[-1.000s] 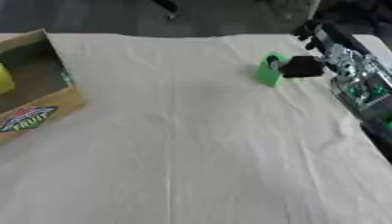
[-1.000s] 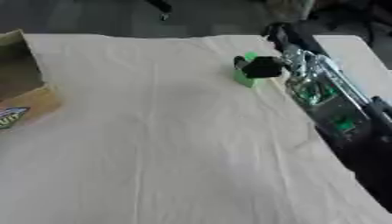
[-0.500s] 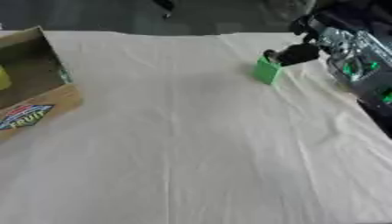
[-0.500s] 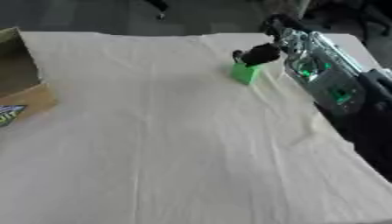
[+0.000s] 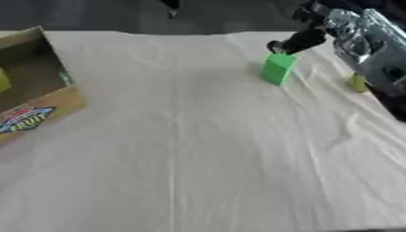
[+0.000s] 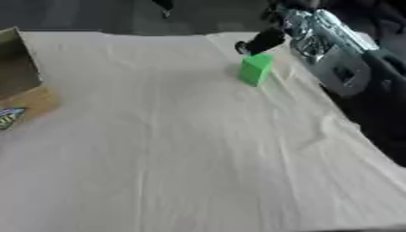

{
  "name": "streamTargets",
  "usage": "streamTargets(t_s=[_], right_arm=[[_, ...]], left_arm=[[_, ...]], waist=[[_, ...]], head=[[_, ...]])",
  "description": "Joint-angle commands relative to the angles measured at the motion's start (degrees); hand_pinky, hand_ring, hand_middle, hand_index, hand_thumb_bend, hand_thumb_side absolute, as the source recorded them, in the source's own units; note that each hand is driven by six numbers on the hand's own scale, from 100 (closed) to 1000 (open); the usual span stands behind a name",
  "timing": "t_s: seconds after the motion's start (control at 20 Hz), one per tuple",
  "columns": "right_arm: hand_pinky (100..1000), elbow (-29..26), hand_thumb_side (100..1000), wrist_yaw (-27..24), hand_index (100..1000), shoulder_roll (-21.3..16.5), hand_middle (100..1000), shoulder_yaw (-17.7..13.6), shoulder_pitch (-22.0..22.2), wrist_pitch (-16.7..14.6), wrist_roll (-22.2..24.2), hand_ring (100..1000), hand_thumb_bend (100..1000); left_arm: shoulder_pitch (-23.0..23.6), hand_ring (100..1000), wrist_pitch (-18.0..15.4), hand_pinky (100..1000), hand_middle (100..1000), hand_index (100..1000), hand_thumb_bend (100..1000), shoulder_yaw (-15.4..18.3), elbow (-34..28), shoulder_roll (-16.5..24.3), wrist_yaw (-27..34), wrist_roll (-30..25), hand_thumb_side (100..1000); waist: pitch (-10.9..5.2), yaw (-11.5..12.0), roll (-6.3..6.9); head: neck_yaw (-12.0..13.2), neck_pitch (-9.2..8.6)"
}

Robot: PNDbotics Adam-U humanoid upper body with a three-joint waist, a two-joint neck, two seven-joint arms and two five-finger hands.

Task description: Pick up the objects with one hand, pass them to the other hand, and then place them into the box on the other side of the table.

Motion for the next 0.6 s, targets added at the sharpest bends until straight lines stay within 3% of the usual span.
streamTargets(t_s=[0.05, 0.35, 0.6], right_arm=[[916, 4.1, 377, 3.3, 874, 1.3, 873, -0.3, -2.3, 4.9, 9.2, 886, 480], [921, 11.4, 380, 10.2, 878, 5.2, 875, -1.9, -3.8, 4.9, 14.2, 894, 510], [908, 12.4, 371, 14.8, 880, 7.2, 857, -2.8, -4.0, 4.9, 16.8, 890, 531]], left_arm=[[-0.4, 738, 0.2, 576, 698, 829, 104, 0.8, 0.3, 2.0, 0.3, 0.3, 631], [-0.1, 737, 0.4, 574, 693, 827, 100, 1.1, 2.5, 1.8, 0.5, 0.9, 646], [0.2, 737, 0.4, 575, 692, 826, 100, 1.2, 3.6, 1.8, 0.8, 1.4, 649]], waist=[[-1.95, -0.2, 0.17], [-2.59, -0.6, -0.07], [-2.62, -1.0, -0.16]], head=[[0.0, 0.5], [0.3, 1.13], [0.9, 1.15]])
